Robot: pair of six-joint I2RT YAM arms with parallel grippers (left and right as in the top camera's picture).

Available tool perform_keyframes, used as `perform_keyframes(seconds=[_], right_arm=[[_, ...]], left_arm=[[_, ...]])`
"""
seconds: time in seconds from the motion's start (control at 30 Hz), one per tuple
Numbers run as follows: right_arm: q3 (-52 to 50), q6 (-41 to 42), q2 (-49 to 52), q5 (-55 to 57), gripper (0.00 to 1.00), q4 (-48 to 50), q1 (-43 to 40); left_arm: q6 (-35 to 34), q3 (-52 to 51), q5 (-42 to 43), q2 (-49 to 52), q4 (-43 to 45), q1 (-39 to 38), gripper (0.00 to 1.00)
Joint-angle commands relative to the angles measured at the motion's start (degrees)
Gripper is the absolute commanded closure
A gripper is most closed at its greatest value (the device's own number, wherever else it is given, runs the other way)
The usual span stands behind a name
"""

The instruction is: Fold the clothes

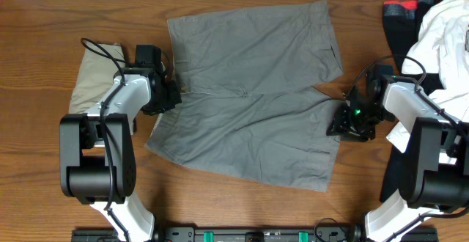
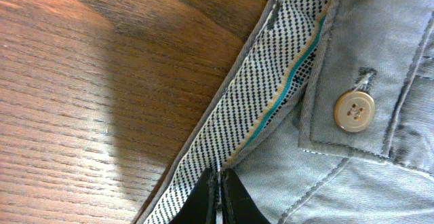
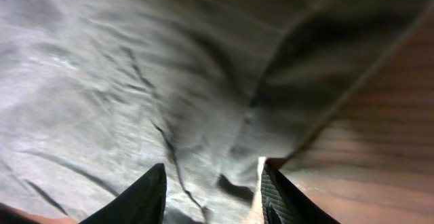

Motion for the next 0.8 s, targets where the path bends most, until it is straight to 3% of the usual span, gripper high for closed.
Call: perform_keyframes(seconds=[0.0, 0.13, 0.53, 0.77], right_arm=[[0.3, -0.7, 0.0, 3.7, 0.6, -0.2, -1.5], [2.2, -5.7, -0.1, -1.7, 0.63, -2.0, -4.5], [-0.5, -5.1, -0.1, -1.5, 0.75, -0.8, -3.6], [-5.0, -0.3, -0.1, 0.0, 0.91, 4.6, -2.2]], left_arm=[[-0.5, -2.0, -4.9, 2.5, -1.8, 0.8, 0.94], [-0.5, -2.0, -4.9, 2.5, -1.6, 0.8, 0.94], [-0.5, -2.0, -4.9, 2.5, -1.2, 0.8, 0.94], [-0.5, -2.0, -4.9, 2.5, -1.2, 0.8, 0.94]])
